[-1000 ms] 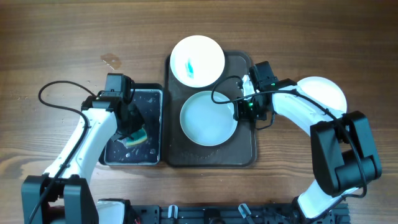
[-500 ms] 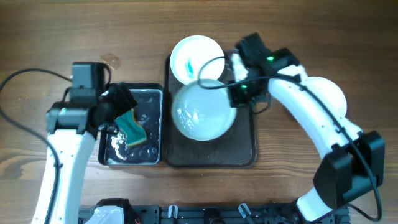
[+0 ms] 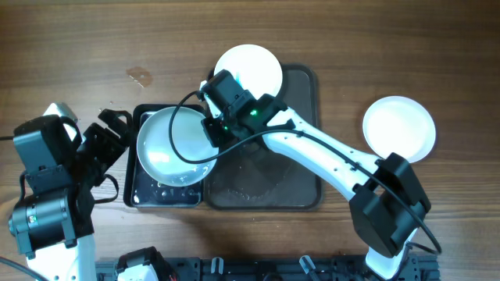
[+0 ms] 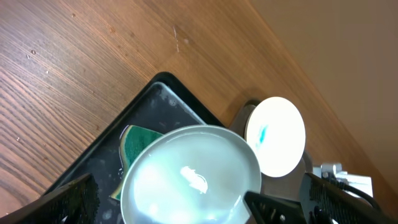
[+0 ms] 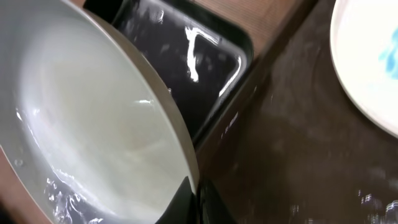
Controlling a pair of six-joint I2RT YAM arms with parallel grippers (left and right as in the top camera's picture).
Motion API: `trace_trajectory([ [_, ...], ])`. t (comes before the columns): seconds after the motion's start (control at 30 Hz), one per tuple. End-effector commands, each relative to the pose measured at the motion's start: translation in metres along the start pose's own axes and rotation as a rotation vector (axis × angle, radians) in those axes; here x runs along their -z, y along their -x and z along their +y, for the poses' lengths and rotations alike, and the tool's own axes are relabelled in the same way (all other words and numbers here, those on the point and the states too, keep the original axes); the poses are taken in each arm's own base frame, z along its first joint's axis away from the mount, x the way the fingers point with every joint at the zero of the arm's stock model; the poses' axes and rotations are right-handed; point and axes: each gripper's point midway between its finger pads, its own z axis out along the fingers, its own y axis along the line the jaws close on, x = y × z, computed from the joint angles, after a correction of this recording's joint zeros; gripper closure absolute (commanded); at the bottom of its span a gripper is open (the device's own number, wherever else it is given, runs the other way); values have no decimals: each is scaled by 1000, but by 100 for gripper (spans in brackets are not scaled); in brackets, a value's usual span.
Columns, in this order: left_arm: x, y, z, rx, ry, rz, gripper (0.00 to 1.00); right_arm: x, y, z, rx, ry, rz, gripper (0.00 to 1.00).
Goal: Clean dirty plates on tray and stack at the side
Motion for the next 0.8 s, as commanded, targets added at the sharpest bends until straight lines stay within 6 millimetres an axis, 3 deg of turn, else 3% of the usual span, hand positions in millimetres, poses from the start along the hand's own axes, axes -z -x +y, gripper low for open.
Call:
trace_trajectory([
  [0.0, 2, 3, -5, -1, -18, 4, 0, 5, 25, -21, -15, -173, -115, 96],
  [0.07, -1, 2, -4, 0, -13, 11, 0, 13, 36, -34, -16, -298, -176, 96],
  [0.27, -7, 2, -2, 5, 1, 32, 0, 55, 66, -40, 40, -537, -299, 96],
  [0.5, -15, 1, 0, 10, 16, 54, 0, 108, 80, -16, 133, -675, -432, 96],
  [0.6, -18, 0, 1, 12, 22, 63, 0, 116, 78, 0, 194, -720, -458, 96],
  [0.77, -21, 0, 2, 15, 30, 74, 0, 135, 78, 11, 203, -837, -538, 96],
])
